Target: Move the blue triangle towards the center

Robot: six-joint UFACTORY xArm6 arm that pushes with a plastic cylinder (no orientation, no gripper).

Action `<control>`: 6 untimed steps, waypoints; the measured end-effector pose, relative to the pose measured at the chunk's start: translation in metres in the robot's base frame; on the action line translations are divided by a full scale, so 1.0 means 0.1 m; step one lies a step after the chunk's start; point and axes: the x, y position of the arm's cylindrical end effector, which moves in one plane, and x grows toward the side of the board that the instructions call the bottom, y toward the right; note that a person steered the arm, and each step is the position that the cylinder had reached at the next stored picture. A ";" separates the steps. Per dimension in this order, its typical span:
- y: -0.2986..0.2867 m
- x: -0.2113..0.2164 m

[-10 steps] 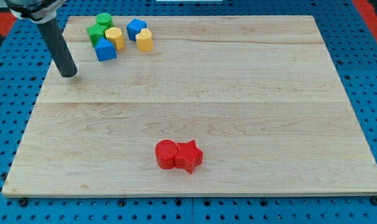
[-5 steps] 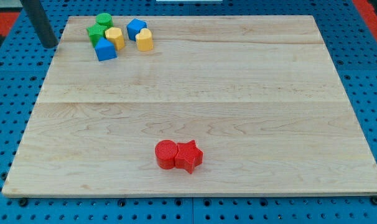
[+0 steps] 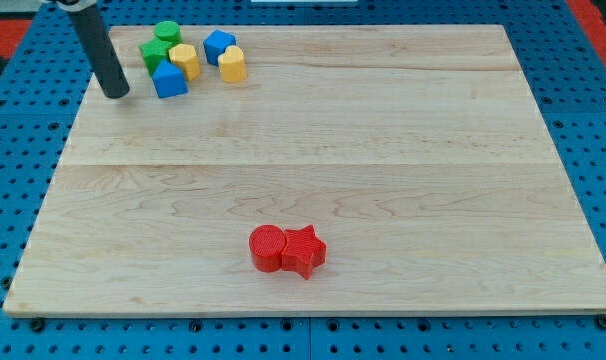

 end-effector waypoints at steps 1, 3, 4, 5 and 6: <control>0.14 -0.26; 1.10 -0.03; 1.77 0.17; 1.98 0.09; 2.32 -0.34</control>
